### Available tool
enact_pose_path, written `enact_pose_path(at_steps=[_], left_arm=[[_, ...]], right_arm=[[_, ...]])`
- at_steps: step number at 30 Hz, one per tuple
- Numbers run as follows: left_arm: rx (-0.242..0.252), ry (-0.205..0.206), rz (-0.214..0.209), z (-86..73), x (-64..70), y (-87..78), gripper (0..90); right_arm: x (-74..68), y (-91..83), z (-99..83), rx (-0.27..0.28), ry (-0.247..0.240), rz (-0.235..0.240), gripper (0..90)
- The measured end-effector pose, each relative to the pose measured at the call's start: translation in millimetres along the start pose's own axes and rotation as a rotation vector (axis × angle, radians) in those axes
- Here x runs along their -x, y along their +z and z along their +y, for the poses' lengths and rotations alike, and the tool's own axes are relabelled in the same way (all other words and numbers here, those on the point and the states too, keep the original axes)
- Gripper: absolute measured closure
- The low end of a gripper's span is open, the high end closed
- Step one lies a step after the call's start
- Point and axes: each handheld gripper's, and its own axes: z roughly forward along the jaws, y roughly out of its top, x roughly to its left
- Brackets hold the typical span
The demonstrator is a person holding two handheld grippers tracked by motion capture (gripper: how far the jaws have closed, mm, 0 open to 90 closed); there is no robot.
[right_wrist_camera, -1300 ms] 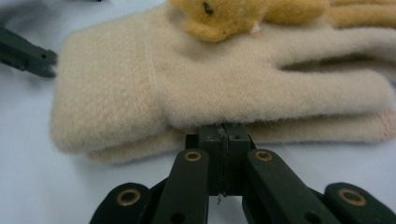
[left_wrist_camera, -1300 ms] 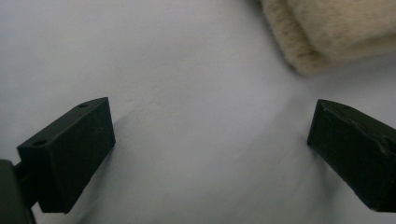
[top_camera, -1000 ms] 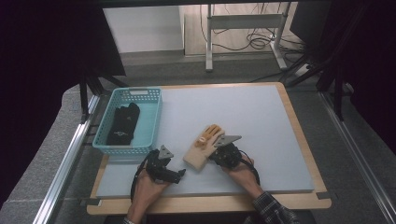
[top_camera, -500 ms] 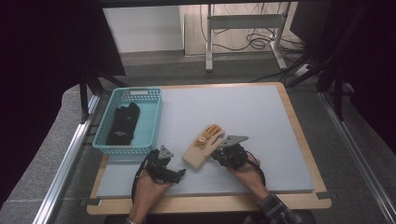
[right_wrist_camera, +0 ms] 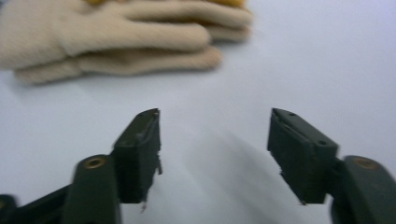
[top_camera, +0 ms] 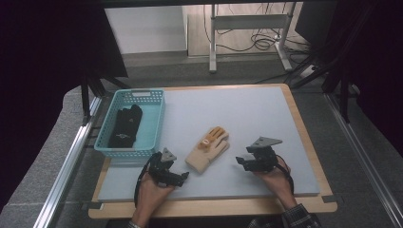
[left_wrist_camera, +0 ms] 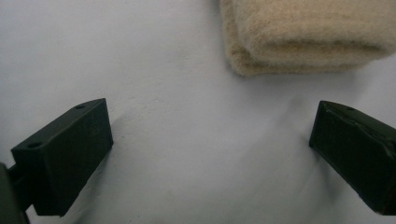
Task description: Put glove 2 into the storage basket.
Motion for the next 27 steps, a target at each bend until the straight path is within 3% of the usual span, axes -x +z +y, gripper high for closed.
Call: enact_pose_path(at_steps=[5, 12, 16, 27], left_arm=[[0.000, 0.000, -0.001, 0.0, -0.1, 0.0, 0.0], [-0.001, -0.002, -0.003, 0.0, -0.4, 0.0, 0.0], [-0.001, -0.003, -0.004, 0.0, -0.4, 0.0, 0.0], [-0.001, 0.003, 0.000, 0.1, 0.5, -0.8, 0.1]], right_arm=[[20.7, -11.8, -14.4, -0.010, 0.060, -0.018, 20.4], [41.6, -20.2, -29.3, -0.048, 0.076, -0.114, 9.4], [43.9, -19.1, -33.5, -0.061, 0.058, -0.144, 8.0], [42.8, -18.1, -34.3, -0.060, 0.052, -0.151, 7.8]])
